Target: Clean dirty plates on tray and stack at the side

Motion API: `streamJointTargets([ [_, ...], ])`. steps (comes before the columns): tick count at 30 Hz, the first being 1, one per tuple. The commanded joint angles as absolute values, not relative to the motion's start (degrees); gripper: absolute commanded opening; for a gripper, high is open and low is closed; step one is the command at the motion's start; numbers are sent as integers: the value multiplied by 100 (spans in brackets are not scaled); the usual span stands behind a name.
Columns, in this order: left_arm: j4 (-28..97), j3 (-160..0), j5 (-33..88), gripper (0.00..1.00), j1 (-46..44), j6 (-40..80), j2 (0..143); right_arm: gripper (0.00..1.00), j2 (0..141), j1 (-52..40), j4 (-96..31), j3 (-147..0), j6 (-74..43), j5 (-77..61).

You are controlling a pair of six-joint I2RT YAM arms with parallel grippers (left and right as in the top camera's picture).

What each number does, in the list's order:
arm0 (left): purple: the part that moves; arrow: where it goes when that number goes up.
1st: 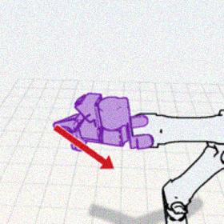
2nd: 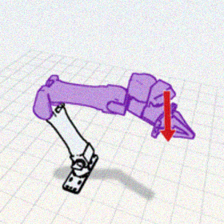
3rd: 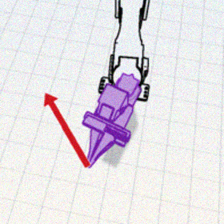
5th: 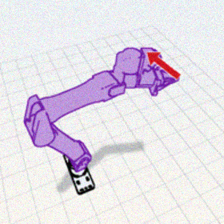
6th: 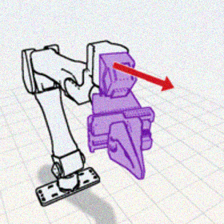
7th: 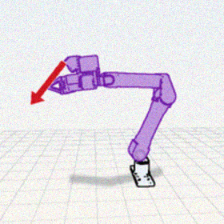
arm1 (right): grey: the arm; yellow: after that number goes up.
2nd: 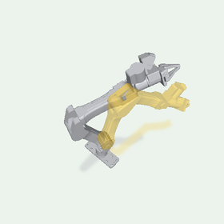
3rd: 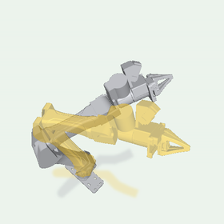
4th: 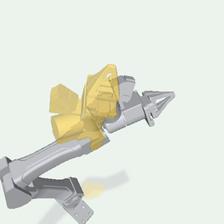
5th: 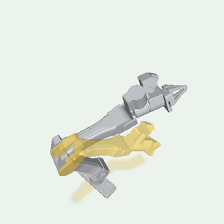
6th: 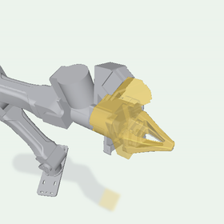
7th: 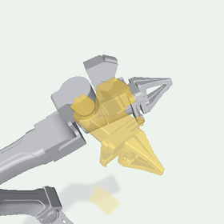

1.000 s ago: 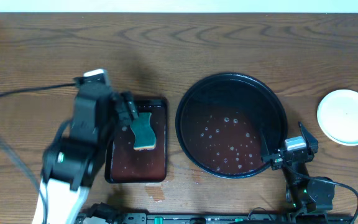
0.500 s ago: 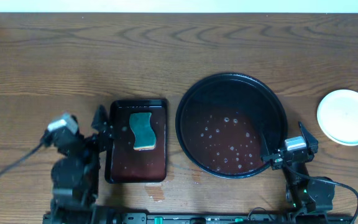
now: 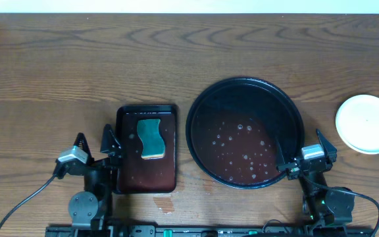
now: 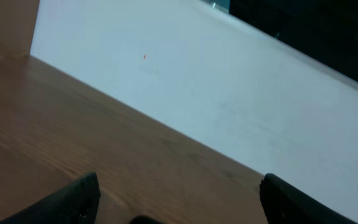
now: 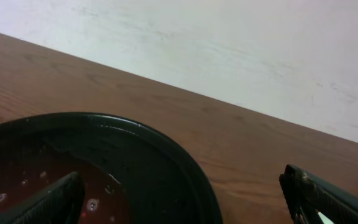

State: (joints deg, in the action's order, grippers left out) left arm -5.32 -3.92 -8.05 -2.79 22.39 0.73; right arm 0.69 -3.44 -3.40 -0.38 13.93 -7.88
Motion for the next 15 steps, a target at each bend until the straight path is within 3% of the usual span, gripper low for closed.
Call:
streamJointTargets([
  [1,-757,-5,-794,83,-257,2346,8,99,38,-298,-362,-32,1441,-775],
  [15,139,-23,-799,83,-263,2425,10,99,38,-298,-362,-32,1441,-775],
])
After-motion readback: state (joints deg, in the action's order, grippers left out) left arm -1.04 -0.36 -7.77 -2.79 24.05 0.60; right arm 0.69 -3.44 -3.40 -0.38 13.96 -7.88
